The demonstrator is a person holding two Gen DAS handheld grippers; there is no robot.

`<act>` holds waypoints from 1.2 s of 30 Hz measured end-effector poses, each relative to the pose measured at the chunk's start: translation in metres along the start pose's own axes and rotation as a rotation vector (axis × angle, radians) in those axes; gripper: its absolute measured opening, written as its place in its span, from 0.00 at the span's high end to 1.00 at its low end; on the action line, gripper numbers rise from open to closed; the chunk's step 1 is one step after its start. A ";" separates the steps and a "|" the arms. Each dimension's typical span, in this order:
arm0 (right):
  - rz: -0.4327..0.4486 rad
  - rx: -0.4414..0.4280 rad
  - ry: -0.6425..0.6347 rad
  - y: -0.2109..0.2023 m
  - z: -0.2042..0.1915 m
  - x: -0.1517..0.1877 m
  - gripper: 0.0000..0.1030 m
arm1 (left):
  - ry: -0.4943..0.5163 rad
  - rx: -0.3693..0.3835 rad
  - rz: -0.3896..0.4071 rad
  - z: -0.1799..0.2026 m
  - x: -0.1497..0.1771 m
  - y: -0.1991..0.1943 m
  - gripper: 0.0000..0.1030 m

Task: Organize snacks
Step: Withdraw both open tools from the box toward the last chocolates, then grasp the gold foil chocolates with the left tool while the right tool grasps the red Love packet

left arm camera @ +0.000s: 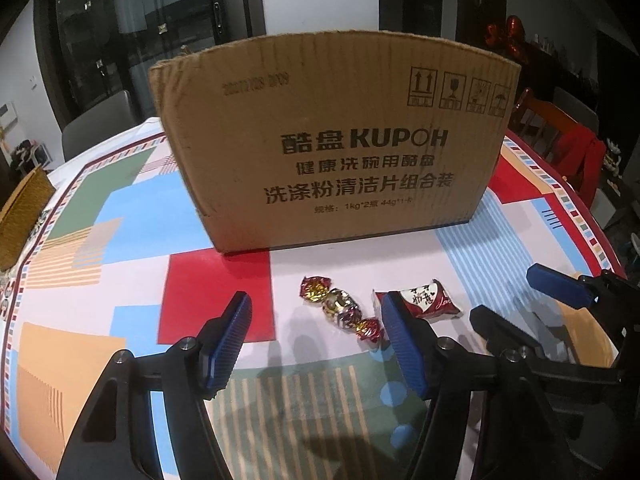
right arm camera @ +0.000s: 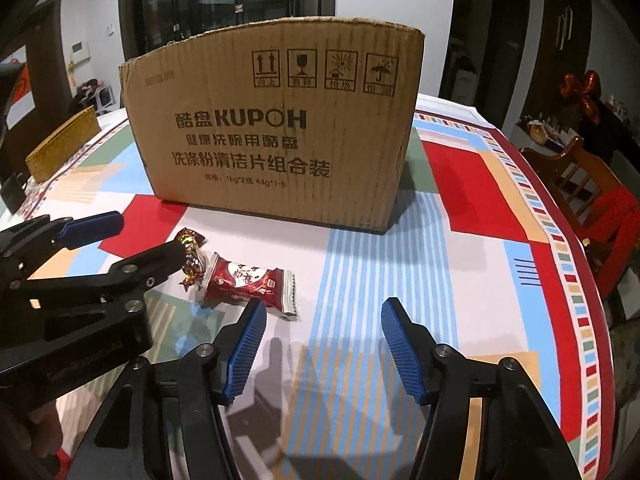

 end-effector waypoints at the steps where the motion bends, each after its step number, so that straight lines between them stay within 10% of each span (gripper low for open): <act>1: 0.000 0.000 -0.003 0.000 0.000 0.000 0.41 | 0.002 0.003 -0.002 0.002 -0.001 0.002 0.36; 10: 0.000 0.010 -0.015 0.007 -0.002 -0.001 0.41 | -0.021 0.021 -0.035 0.000 0.000 0.021 0.43; 21: 0.020 -0.021 -0.067 0.008 -0.019 -0.008 0.40 | -0.034 0.054 -0.098 -0.007 0.015 0.038 0.77; 36: -0.022 -0.083 -0.038 0.026 -0.045 -0.012 0.40 | -0.088 0.046 -0.092 -0.036 0.023 0.035 0.85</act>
Point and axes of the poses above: each gripper's, at about its wrist camera, not at the fingertips, and y roughly the way its jaws point, z to its right, x to its underside, the point moved 4 cm from there along y, roughly the way its jaws point, and after that the axes turned 4 degrees about y, right-handed, at the moved point
